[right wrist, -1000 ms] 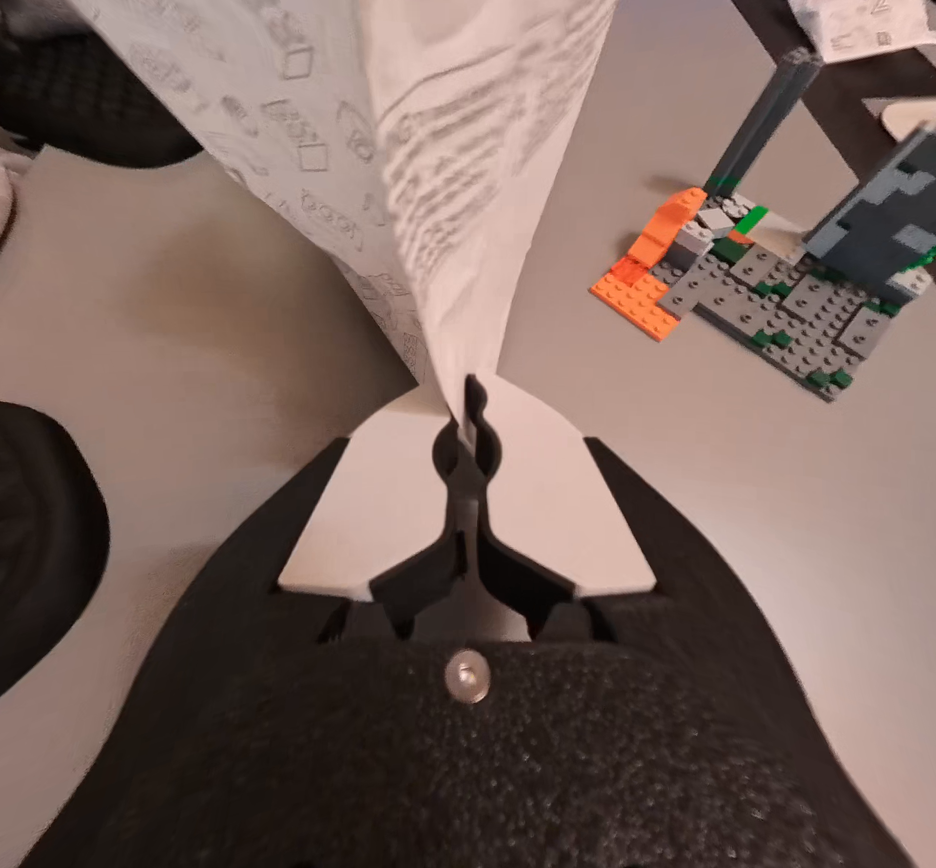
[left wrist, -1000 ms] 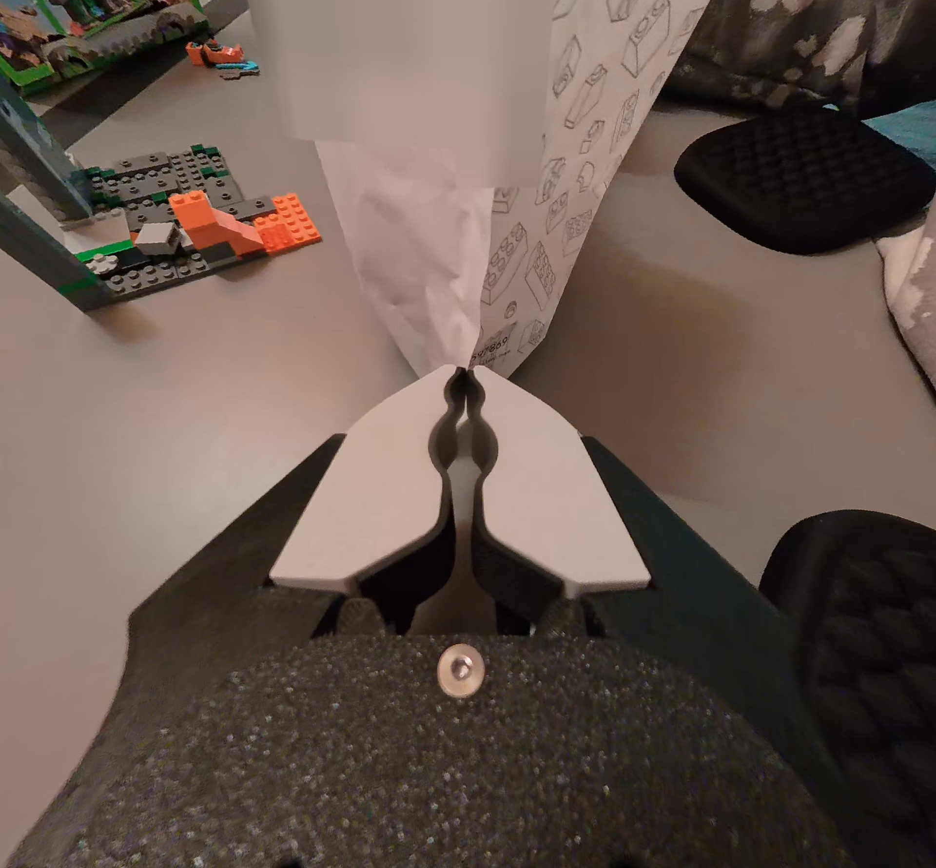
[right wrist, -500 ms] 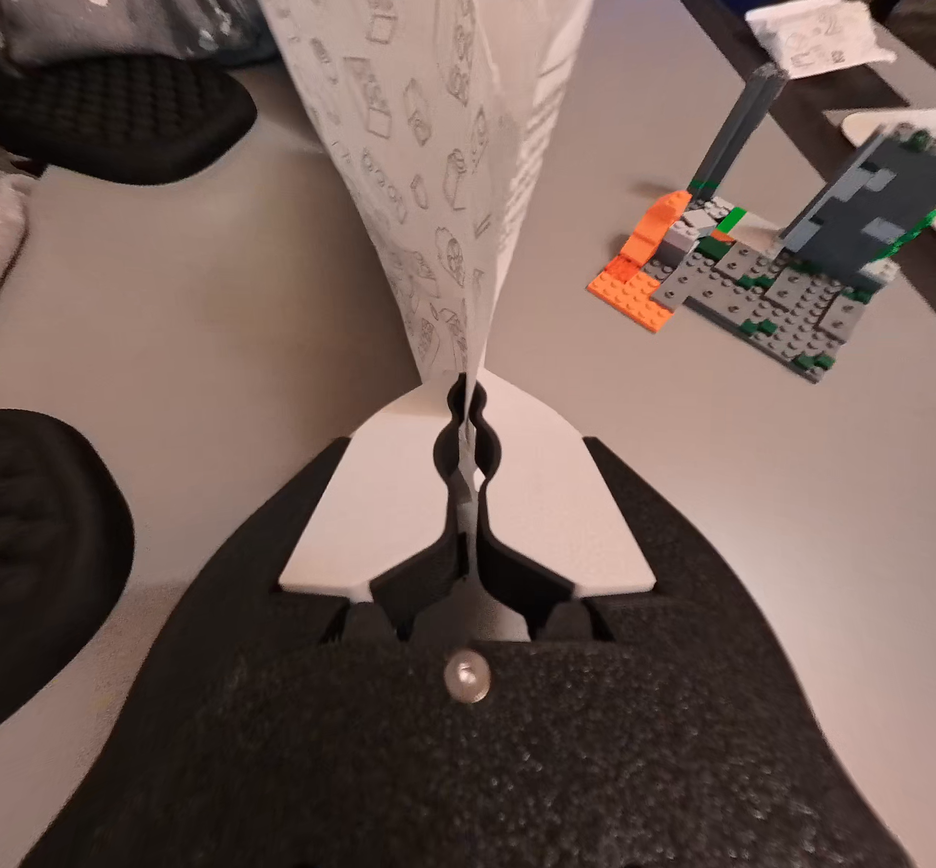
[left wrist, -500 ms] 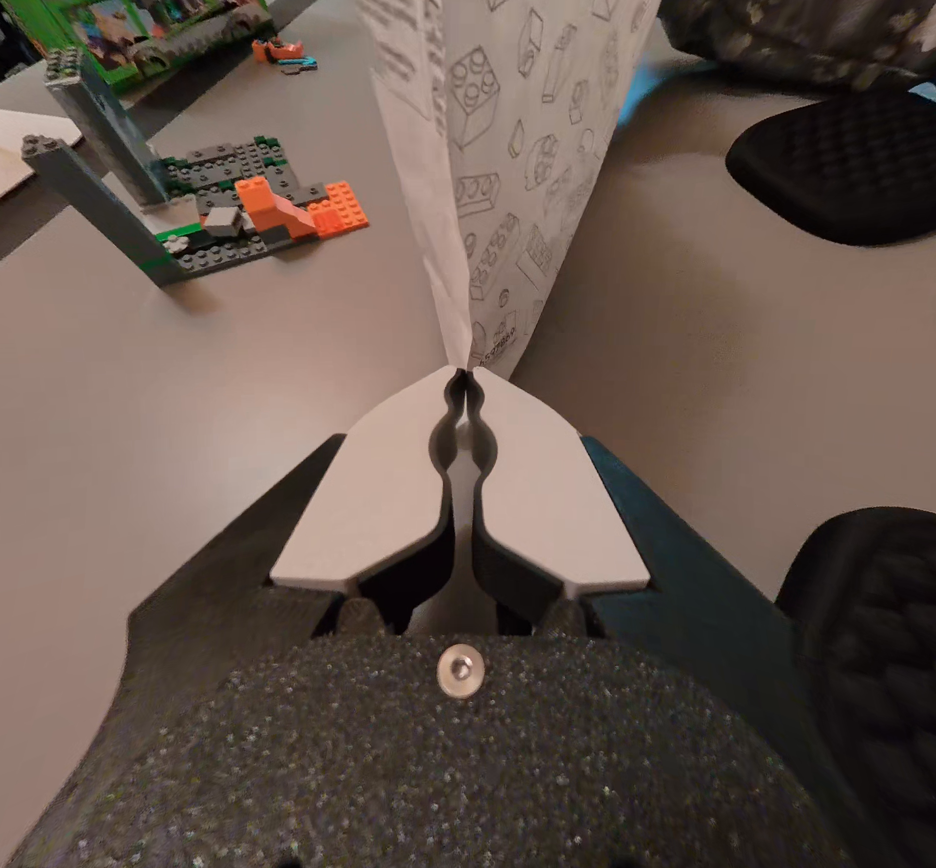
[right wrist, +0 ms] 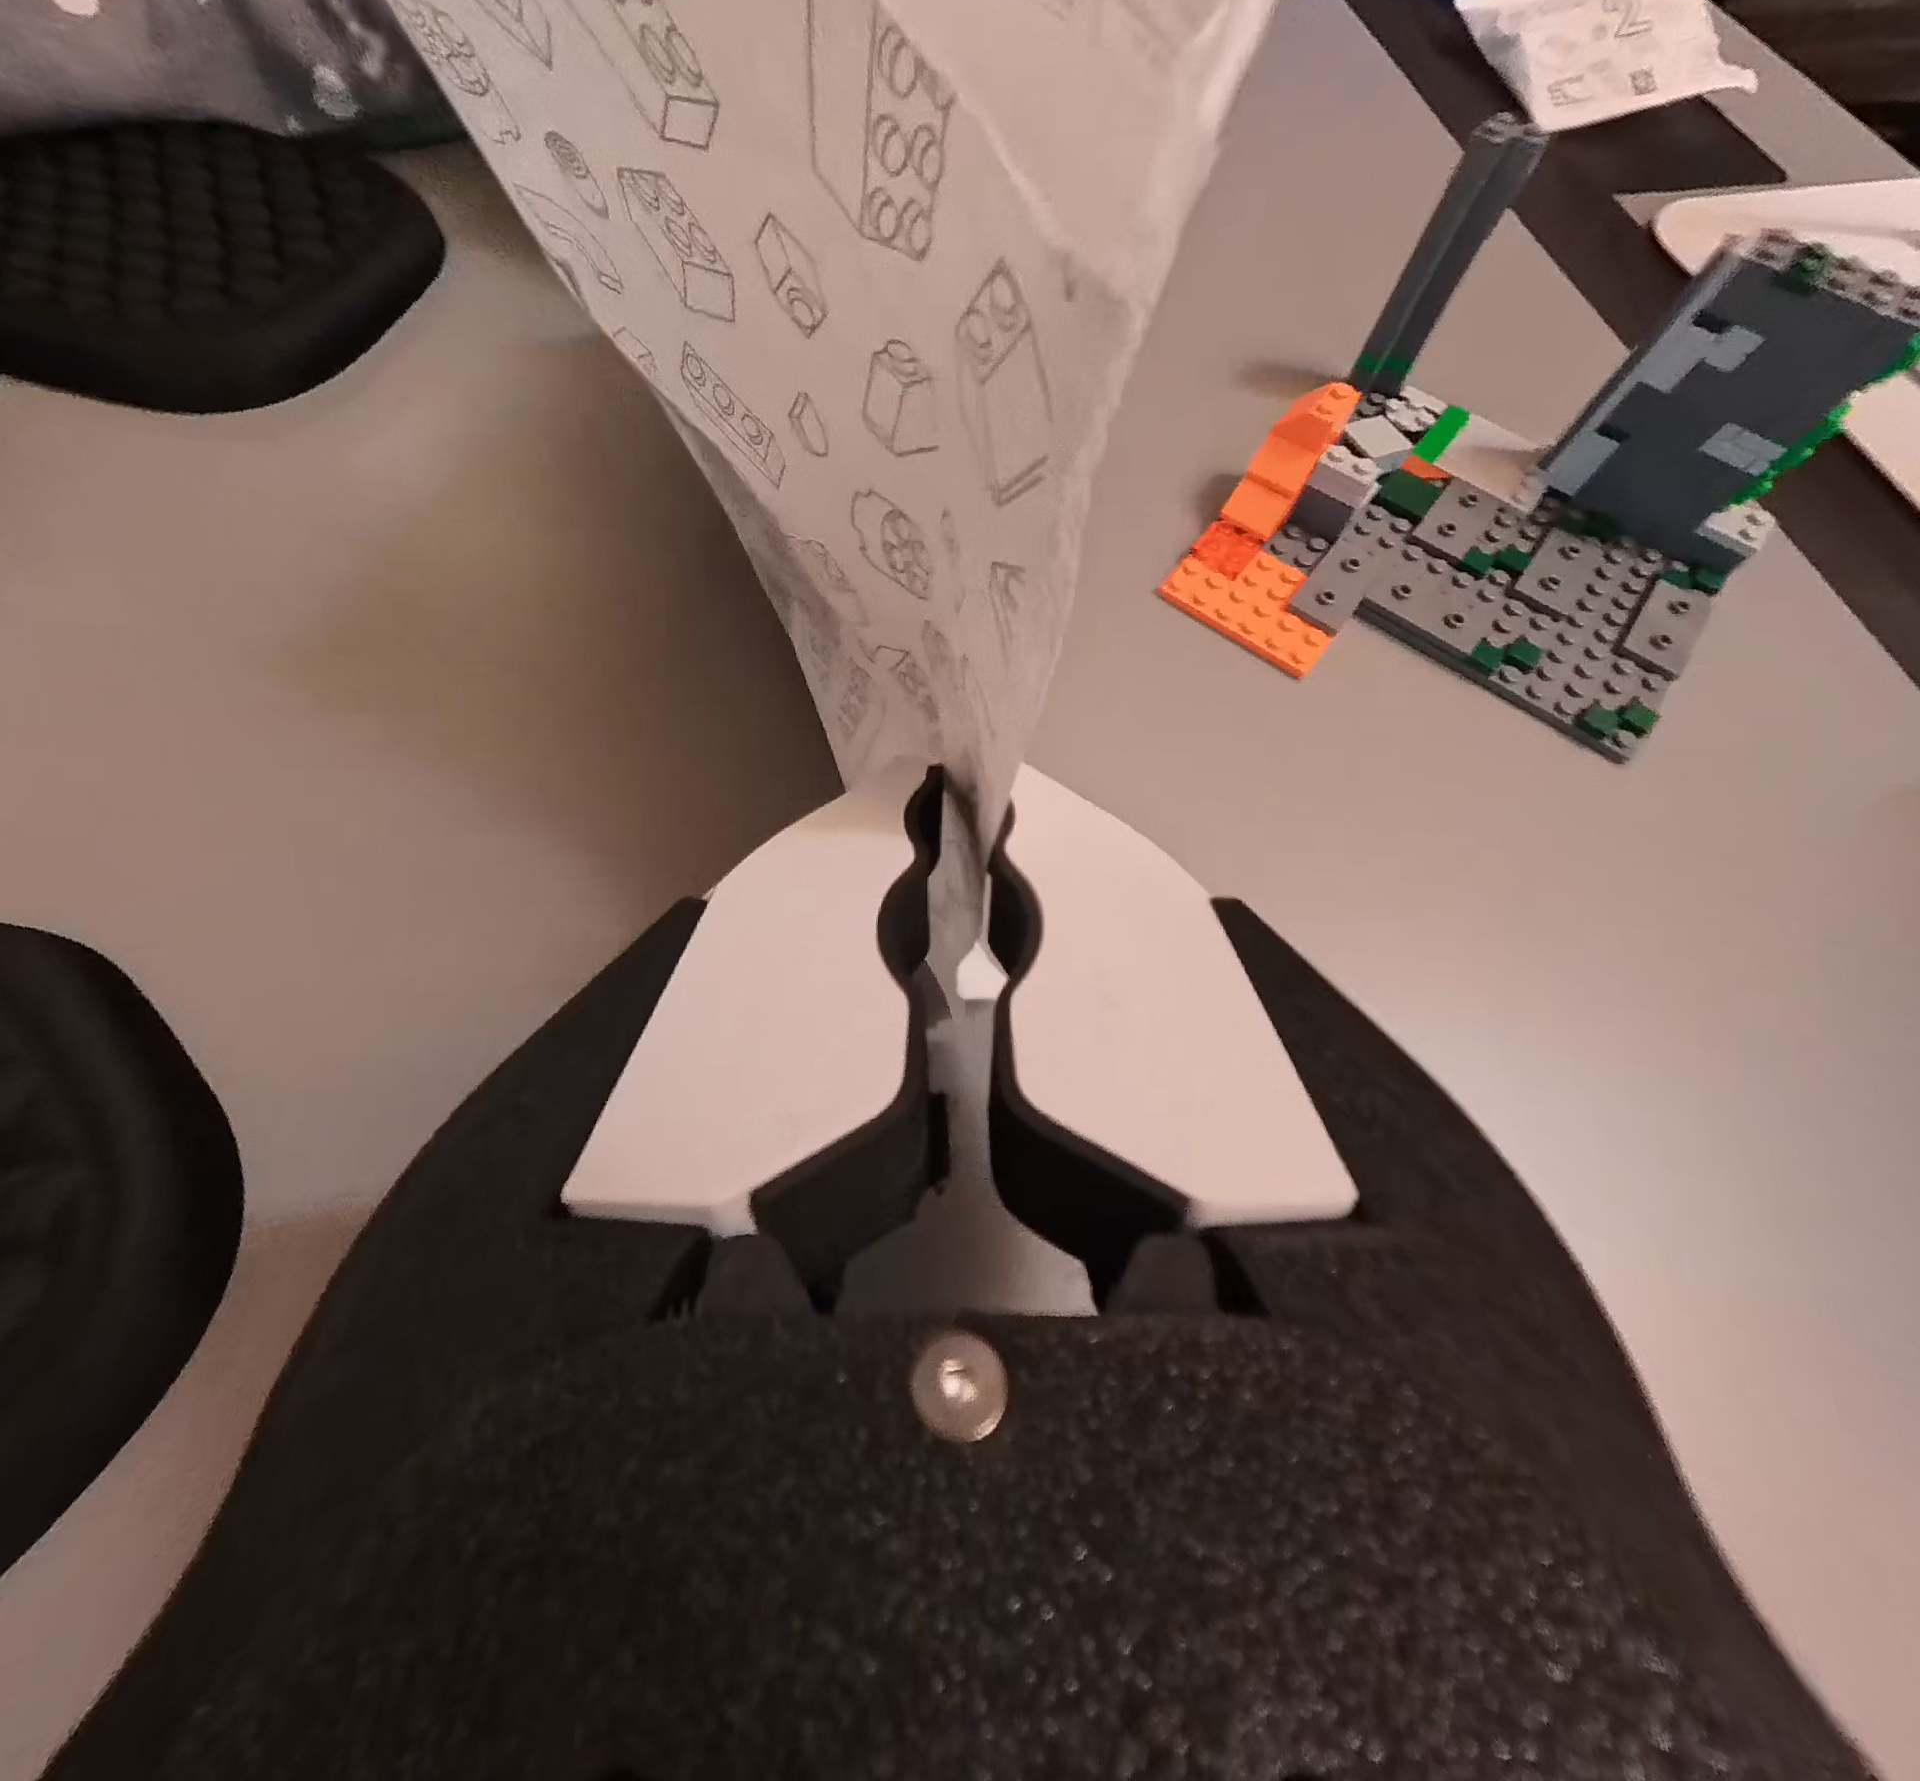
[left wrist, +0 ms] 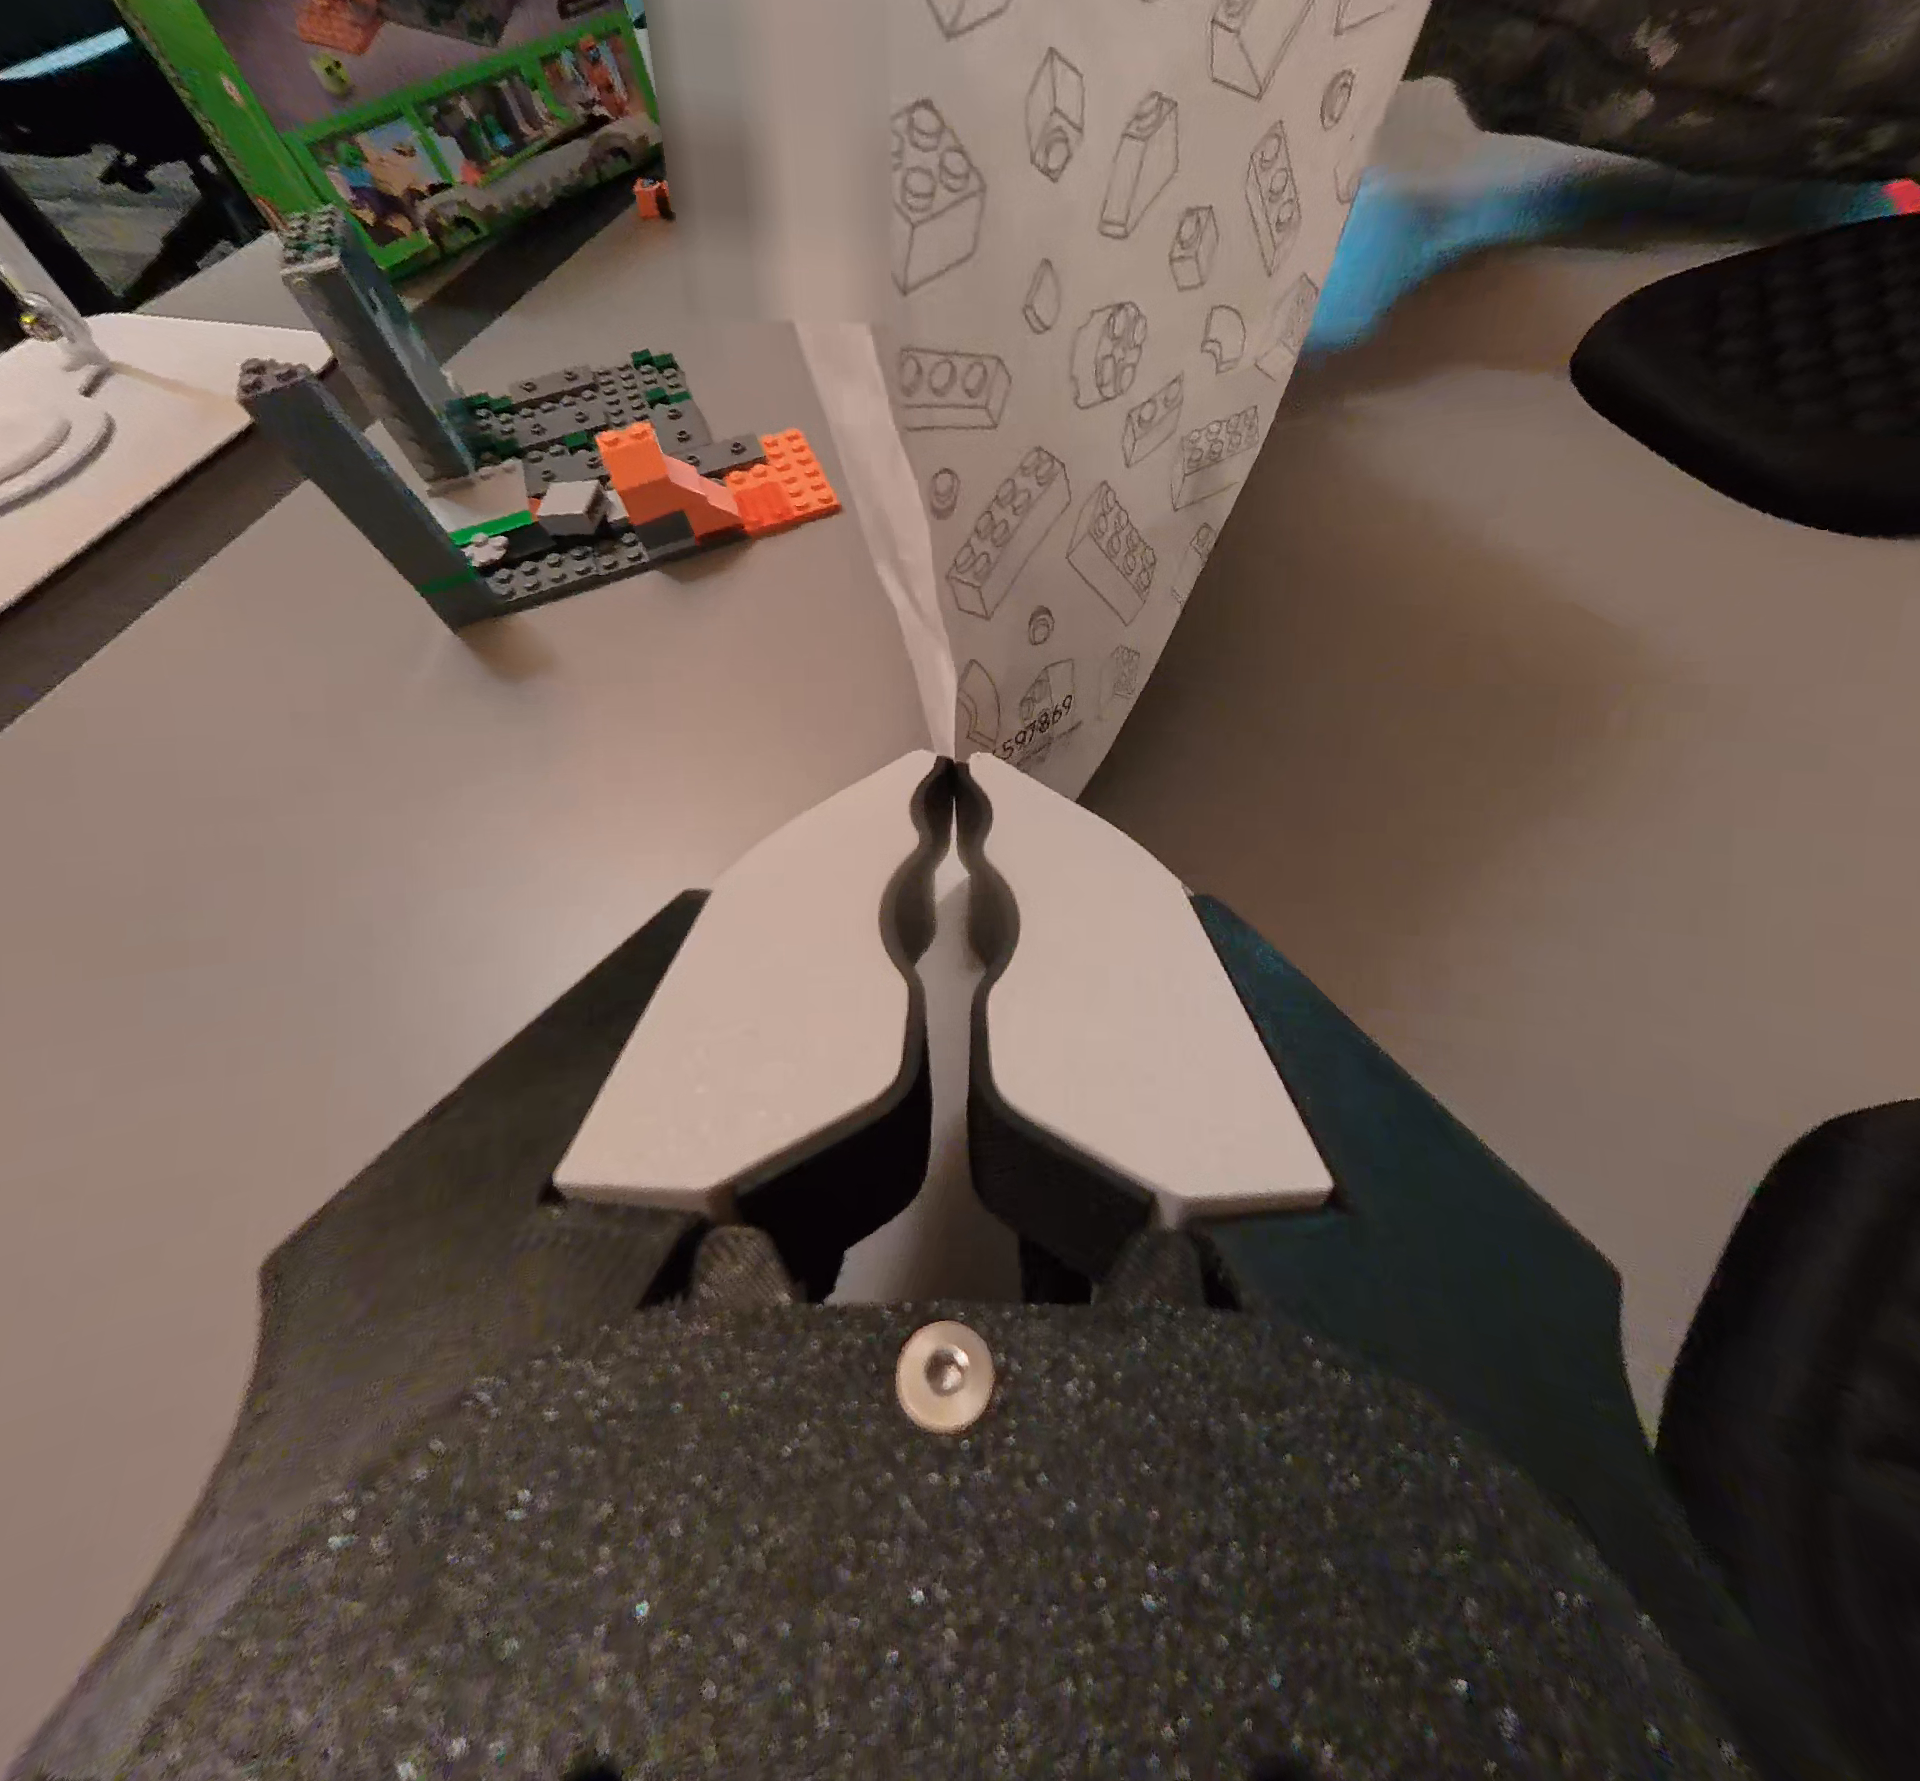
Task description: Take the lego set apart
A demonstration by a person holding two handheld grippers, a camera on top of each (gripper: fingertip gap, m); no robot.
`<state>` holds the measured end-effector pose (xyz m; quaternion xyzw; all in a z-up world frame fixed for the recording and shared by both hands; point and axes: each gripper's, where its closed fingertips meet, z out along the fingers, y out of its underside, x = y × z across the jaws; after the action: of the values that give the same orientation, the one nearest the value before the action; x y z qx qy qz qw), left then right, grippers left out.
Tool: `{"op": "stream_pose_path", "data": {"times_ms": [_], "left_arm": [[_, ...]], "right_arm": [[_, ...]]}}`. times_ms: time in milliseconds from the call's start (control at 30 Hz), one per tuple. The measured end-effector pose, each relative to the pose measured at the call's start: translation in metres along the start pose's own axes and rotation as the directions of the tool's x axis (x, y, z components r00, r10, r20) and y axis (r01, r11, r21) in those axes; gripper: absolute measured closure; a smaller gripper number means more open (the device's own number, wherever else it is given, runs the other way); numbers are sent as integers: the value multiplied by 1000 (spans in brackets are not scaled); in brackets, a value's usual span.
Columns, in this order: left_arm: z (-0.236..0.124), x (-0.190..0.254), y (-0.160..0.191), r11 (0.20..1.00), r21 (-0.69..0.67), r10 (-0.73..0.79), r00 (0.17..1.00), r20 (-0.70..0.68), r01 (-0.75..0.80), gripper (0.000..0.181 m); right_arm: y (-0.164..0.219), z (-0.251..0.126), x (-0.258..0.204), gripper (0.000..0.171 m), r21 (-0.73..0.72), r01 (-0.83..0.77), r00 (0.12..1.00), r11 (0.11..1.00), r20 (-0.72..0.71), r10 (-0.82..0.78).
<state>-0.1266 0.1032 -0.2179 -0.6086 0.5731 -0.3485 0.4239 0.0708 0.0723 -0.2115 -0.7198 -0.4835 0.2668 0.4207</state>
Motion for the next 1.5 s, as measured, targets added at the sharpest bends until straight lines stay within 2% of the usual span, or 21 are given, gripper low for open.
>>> {"op": "stream_pose_path", "data": {"times_ms": [167, 233, 333, 433, 600, 667, 767, 900, 967, 1000, 1033, 1067, 1100, 1200, 1233, 1300, 1367, 1433, 1500], "left_arm": [[1, -4, -2, 1000, 10, 9, 1000, 21, -9, 181], [2, -7, -3, 1000, 12, 17, 999, 40, -17, 181], [-3, -12, 1, 1000, 3, -12, 999, 35, 12, 181], [-9, -10, -7, 998, 43, -54, 999, 0, 54, 181], [-2, -10, 3, 1000, -5, -21, 999, 36, 21, 181], [-6, -16, 2, 999, 19, -34, 998, 60, 33, 181], [-10, -21, -2, 996, 62, -74, 996, 59, 70, 181], [-12, -18, -6, 994, 97, -48, 998, 48, 43, 181], [-13, -19, -6, 994, 102, -49, 997, 55, 44, 181], [-14, -19, -6, 993, 105, -50, 997, 56, 44, 181], [-14, -20, -6, 993, 105, -53, 997, 60, 46, 181], [-13, -21, -6, 994, 101, -55, 996, 67, 48, 181], [-13, -22, -5, 994, 97, -57, 996, 75, 50, 181], [-14, -25, -6, 992, 108, -76, 993, 91, 66, 181], [-17, -27, -10, 987, 140, -98, 991, 94, 84, 178], [-28, -30, -24, 960, 237, -169, 984, 63, 149, 157], [-46, -39, -47, 887, 383, -283, 959, 8, 258, 143], [-64, -73, -65, 778, 516, -443, 895, 49, 357, 150], [-71, -119, -64, 730, 543, -587, 788, 186, 415, 154]], "right_arm": [[-15, -11, 2, 163, 63, -63, 998, 996, -28, 65], [-18, -9, 0, 171, 39, -55, 997, 998, -44, 56], [-14, -12, 0, 171, -11, -63, 995, 998, -73, 62], [-12, -17, -1, 171, 13, -129, 990, 992, -52, 130], [-21, -12, -4, 170, -23, -80, 991, 997, -111, 77], [-37, -20, -1, 160, 42, -76, 990, 996, -115, 80], [-56, -25, 1, 156, 82, -26, 989, 996, -141, 38], [-60, -10, 3, 131, 67, -5, 989, 998, -144, 15], [-56, -2, 4, 126, 73, -13, 991, 997, -132, 23], [-54, 2, 4, 127, 85, -12, 992, 996, -123, 23], [-53, 5, 3, 139, 101, -6, 994, 995, -111, 17], [-52, 7, 3, 160, 116, 9, 994, 993, -113, 5], [-52, 7, 5, 171, 126, 24, 992, 992, -128, -8], [-50, 2, 4, 171, 152, -24, 996, 988, -82, 37], [-49, 0, 5, 171, 159, -28, 995, 987, -85, 42], [-47, -4, 12, 171, 159, -22, 990, 987, -134, 44], [-46, -6, 13, 171, 157, -18, 988, 988, -150, 41], [-45, -8, 11, 171, 162, -10, 989, 987, -143, 33], [-45, -9, 9, 171, 170, -8, 991, 985, -128, 31]]}}
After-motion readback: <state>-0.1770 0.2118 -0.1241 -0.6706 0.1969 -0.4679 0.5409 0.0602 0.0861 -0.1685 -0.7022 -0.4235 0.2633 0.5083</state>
